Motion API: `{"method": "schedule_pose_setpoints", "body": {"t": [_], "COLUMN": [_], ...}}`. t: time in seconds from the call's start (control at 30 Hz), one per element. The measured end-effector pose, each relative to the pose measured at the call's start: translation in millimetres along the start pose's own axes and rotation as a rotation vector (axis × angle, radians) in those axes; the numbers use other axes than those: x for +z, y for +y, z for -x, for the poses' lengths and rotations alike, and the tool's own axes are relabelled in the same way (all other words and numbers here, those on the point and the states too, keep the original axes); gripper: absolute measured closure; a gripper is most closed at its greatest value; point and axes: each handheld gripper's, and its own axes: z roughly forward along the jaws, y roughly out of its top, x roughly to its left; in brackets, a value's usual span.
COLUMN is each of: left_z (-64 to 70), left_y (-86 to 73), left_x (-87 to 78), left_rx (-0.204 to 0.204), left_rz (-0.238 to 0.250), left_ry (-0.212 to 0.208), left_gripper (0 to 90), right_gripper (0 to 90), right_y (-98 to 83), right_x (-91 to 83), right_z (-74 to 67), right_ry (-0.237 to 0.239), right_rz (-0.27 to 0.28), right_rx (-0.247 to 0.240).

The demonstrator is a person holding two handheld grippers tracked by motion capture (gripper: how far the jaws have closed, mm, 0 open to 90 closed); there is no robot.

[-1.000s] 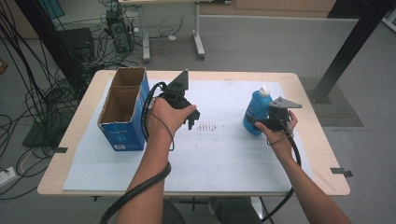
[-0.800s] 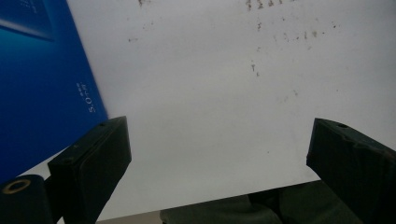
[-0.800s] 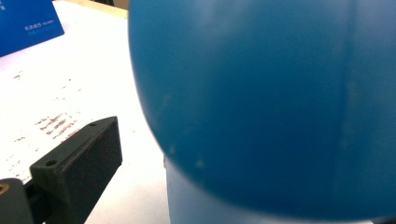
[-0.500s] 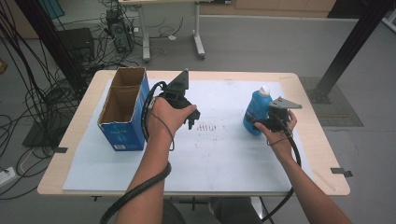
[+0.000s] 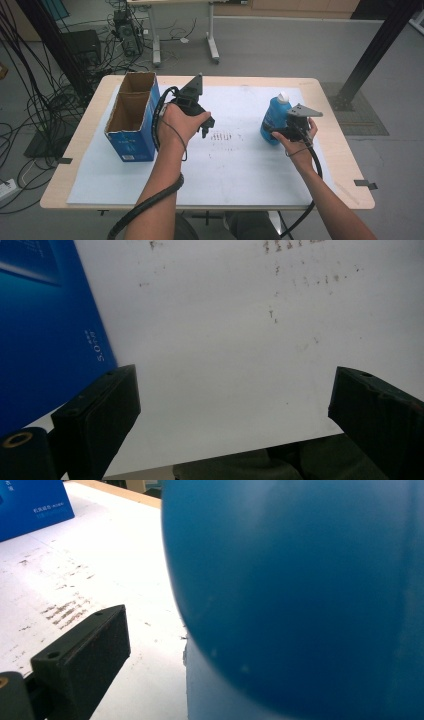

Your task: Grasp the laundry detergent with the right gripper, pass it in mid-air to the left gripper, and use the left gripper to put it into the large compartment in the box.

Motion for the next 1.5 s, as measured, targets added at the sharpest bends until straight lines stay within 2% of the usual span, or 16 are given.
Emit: {"method": "schedule_pose_setpoints", "body": {"t": [1.5], "left_z": [-1.1], "left_y": [-0.4], "left_x": [-3.7], "left_rx": [0.004], "left_rz": [0.004], "left_ry": [0.005], "left_gripper": [6.8], "right_gripper": [0.8], "right_y": [0.4], "right_x": [-1.2], "right_z": [-1.0], "right_ry": [0.006], "right_rz": [0.003], "right_rx": [-0.008]}}
